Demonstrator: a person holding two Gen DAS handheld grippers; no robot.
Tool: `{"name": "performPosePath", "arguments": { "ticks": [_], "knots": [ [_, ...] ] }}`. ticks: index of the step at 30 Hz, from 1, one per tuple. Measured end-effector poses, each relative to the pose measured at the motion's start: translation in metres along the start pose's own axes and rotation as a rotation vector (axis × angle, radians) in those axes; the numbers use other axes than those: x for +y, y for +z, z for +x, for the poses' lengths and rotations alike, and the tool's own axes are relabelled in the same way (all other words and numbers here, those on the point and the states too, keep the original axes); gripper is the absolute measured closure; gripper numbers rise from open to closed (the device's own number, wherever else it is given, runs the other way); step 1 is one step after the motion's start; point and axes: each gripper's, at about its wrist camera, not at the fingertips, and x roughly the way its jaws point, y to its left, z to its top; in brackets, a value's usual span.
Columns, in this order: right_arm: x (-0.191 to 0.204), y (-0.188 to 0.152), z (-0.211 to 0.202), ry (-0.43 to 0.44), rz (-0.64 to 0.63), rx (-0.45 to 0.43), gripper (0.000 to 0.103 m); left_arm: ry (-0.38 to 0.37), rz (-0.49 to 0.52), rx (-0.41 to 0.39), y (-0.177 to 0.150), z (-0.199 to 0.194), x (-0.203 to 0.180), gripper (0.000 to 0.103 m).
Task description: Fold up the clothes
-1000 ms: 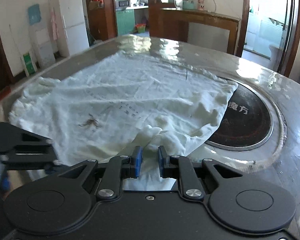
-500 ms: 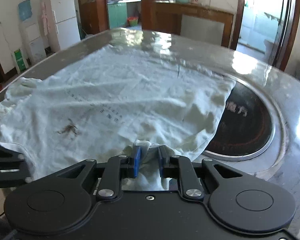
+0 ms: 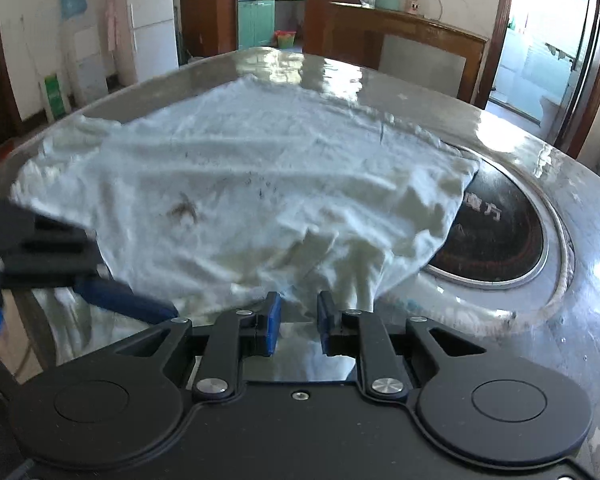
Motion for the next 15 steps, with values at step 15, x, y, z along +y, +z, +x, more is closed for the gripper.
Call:
{"name": "performPosePath", "arguments": {
  "ticks": [15],
  "knots": [
    [0.025,0.008,-0.011,0.063,-0.032,0.007,0.072,0.294,-0.199,-0.045,-0.037,-0.097,0.050,0.040]
  ]
}}
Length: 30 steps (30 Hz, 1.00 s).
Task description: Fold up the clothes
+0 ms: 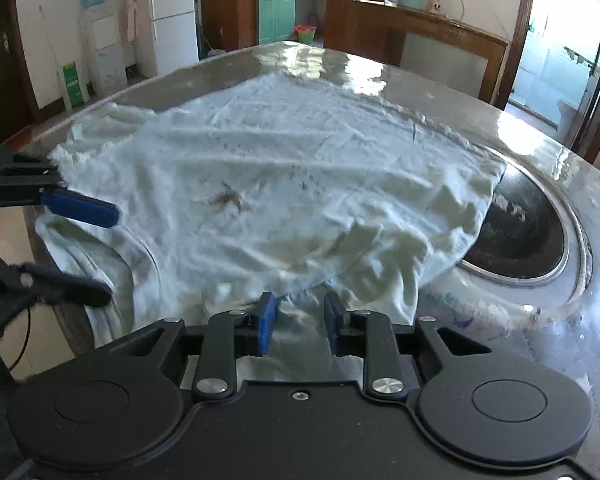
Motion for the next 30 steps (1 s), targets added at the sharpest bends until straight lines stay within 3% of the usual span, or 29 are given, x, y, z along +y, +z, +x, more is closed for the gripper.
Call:
{"name": "performPosePath", "arguments": {
  "ticks": [11,16,21,26,30],
  "knots": [
    [0.064,0.047,0.010,0.167,-0.118,-0.080,0.063,0.355,-0.344,-0.089,-0.018,-0.061,0.100,0.040],
    [0.105,0.062,0.032,0.267,-0.180,-0.067,0.062,0.382,-0.450,-0.114,-0.023,-0.071,0.142,0.050],
    [0.138,0.070,0.049,0.311,-0.245,-0.053,0.059,0.362,-0.503,-0.119,-0.027,-0.067,0.172,0.051],
    [0.146,0.069,0.063,0.335,-0.229,-0.022,0.059,0.314,-0.563,-0.113,-0.031,-0.057,0.190,0.055],
    [0.146,0.066,0.067,0.341,-0.216,-0.005,0.059,0.298,-0.596,-0.114,-0.034,-0.049,0.199,0.065]
  ]
}}
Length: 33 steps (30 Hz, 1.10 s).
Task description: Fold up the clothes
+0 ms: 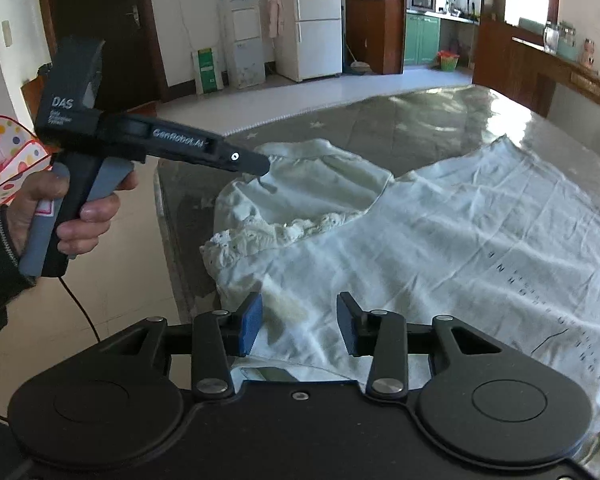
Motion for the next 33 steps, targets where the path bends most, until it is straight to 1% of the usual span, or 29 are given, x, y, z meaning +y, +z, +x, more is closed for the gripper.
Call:
{"name": "performPosePath", "arguments": {
  "ticks": [1,4,6,7,10,12,14,15,19,22,25,31,32,33],
  "knots": [
    [0.000,-0.001,0.001,0.000,0.004,0.004,0.059,-0.001,-0.005,-0.002,0.000,0.000,0.001,0.072],
    [-0.001,-0.002,0.001,0.000,0.015,0.005,0.059,-0.016,-0.029,-0.006,-0.001,0.002,0.005,0.085],
    [-0.002,-0.002,0.001,0.002,0.022,0.002,0.059,-0.016,-0.020,-0.017,-0.001,0.000,0.002,0.092],
    [-0.003,-0.002,0.001,0.003,0.031,0.000,0.059,-0.015,-0.014,-0.024,-0.001,-0.001,0.000,0.093],
    [-0.005,-0.003,0.003,0.003,0.044,-0.004,0.059,0.002,0.030,-0.061,0.001,-0.007,-0.012,0.094],
    [-0.005,-0.004,0.003,0.005,0.045,-0.004,0.059,0.008,0.079,-0.097,0.003,-0.016,-0.027,0.094],
    [-0.005,-0.004,0.004,0.007,0.046,-0.004,0.059,0.001,0.144,-0.138,0.007,-0.028,-0.046,0.094],
    [-0.006,-0.003,0.004,0.006,0.048,-0.007,0.059,0.000,0.161,-0.144,0.007,-0.030,-0.052,0.094],
    [-0.008,-0.001,0.003,0.002,0.057,-0.021,0.059,-0.030,0.297,-0.176,0.005,-0.042,-0.093,0.094],
    [-0.011,0.000,-0.001,-0.008,0.064,-0.031,0.059,-0.077,0.380,-0.172,-0.002,-0.042,-0.120,0.094],
    [-0.020,-0.002,-0.009,-0.036,0.085,-0.042,0.059,-0.126,0.435,-0.149,-0.013,-0.033,-0.139,0.093],
    [-0.050,-0.010,-0.034,-0.118,0.163,-0.078,0.059,-0.213,0.470,-0.074,-0.035,-0.013,-0.154,0.092],
    [-0.053,-0.011,-0.036,-0.127,0.172,-0.082,0.059,-0.229,0.487,-0.057,-0.042,-0.009,-0.157,0.092],
    [-0.061,-0.013,-0.041,-0.145,0.193,-0.090,0.059,-0.235,0.505,-0.045,-0.046,-0.006,-0.159,0.089]
  ]
}}
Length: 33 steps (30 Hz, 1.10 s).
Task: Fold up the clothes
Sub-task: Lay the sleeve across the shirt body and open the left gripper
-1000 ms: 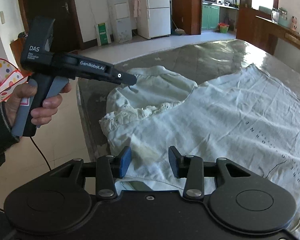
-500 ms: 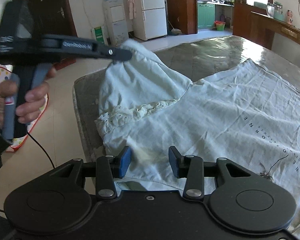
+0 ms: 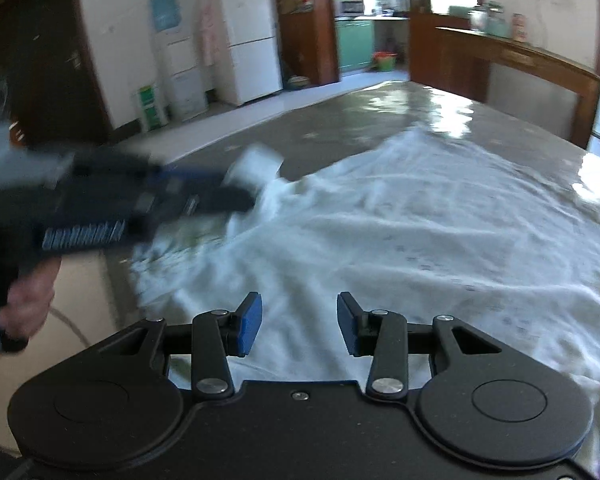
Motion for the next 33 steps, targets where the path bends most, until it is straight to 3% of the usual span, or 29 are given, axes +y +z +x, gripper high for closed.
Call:
{"name": "performPosePath", "arguments": {
  "ticks": [3,6,9,15,22,28,33],
  "knots": [
    [-0.010,0.000,-0.003,-0.021,0.024,-0.013,0.059,-0.023,0.051,0.053,-0.012,0.011,-0.009,0.077],
    [-0.019,0.004,-0.005,-0.025,0.057,-0.037,0.059,-0.029,0.081,0.083,-0.021,0.012,-0.014,0.075],
    [-0.018,0.009,-0.002,0.003,0.062,-0.048,0.059,-0.031,0.101,0.081,-0.028,0.004,-0.016,0.066],
    [0.004,0.020,0.016,0.057,-0.023,-0.035,0.059,0.017,0.146,0.058,-0.039,-0.023,-0.017,0.063],
    [0.015,0.035,0.047,0.050,-0.088,-0.008,0.059,0.087,0.212,0.057,-0.038,-0.029,-0.018,0.063],
    [0.017,0.047,0.062,0.057,-0.113,0.009,0.061,0.076,0.253,0.008,-0.029,-0.044,-0.021,0.059],
    [0.019,0.051,0.071,0.019,-0.135,0.018,0.064,0.080,0.222,0.000,-0.024,-0.035,-0.012,0.051]
  ]
}}
